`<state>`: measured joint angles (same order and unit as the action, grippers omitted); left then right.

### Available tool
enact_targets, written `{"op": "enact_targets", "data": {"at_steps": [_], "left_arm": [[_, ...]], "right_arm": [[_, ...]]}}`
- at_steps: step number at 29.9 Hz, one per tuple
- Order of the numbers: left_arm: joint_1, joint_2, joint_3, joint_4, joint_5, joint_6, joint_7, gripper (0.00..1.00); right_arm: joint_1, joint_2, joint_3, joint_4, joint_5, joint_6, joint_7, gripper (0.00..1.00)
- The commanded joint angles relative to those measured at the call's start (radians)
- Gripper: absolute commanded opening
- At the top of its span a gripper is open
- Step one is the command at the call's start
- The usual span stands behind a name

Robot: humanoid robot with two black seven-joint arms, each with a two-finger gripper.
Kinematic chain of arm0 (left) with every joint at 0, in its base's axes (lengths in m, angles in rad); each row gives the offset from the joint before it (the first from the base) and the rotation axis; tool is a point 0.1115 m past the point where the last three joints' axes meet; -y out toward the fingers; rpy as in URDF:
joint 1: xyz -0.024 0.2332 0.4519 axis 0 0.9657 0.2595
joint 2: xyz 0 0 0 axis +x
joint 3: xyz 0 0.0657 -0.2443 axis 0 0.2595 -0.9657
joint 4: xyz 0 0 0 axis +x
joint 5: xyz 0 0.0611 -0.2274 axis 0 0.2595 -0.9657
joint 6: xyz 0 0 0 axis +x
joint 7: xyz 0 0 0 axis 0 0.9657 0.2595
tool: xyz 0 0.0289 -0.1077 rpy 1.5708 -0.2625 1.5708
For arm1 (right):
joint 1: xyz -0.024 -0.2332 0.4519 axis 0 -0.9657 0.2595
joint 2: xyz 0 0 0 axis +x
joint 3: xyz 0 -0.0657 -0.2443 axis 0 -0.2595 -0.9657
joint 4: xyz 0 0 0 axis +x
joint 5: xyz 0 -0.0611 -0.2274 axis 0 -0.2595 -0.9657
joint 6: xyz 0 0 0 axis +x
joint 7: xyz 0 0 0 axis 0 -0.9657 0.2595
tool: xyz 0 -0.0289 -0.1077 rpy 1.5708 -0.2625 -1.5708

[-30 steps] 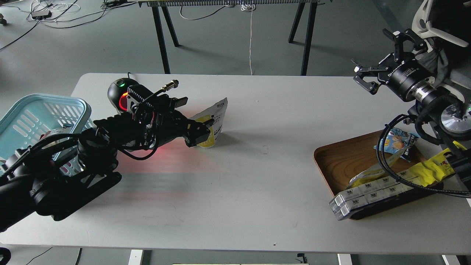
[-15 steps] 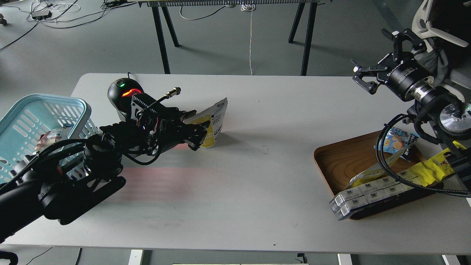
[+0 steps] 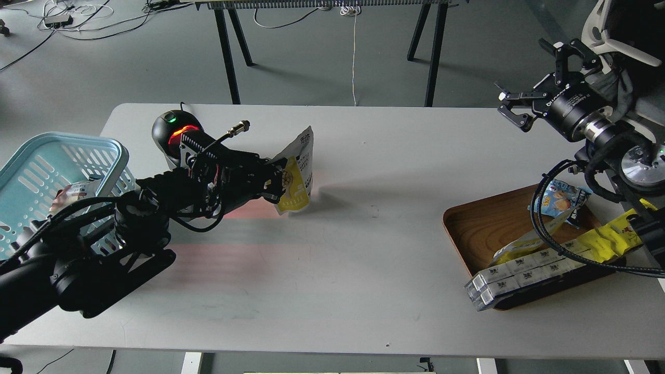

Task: Scan snack and place in basket
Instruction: 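Hold the packet with the left gripper in front of the scanner light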

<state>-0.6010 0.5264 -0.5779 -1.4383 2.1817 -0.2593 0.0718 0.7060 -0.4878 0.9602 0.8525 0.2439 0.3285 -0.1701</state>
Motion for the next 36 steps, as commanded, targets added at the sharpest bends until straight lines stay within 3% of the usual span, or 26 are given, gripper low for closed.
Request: {"op": "enact_targets", "data": {"at_steps": [1, 12, 17, 36], "left_arm": [[-0.002, 0.027, -0.008, -0.036, 0.0, 0.012, -0.006, 0.0], [-0.002, 0.239, -0.022, -0.326, 0.0, -0.077, -0.02, 0.0], [0.0, 0.29, -0.022, -0.327, 0.0, -0.06, -0.056, 0.0], [0.012, 0.388, -0.022, -0.327, 0.0, -0.002, -0.121, 0.0]], "right_arm": [[0.003, 0.0, 0.0, 0.002, 0.0, -0.002, 0.0, 0.96], [0.012, 0.0, 0.0, 0.002, -0.008, -0.008, 0.0, 0.96], [0.015, 0.002, 0.0, 0.003, -0.008, -0.009, 0.0, 0.96], [0.017, -0.002, -0.001, 0.002, -0.028, -0.009, 0.0, 0.96]]}}
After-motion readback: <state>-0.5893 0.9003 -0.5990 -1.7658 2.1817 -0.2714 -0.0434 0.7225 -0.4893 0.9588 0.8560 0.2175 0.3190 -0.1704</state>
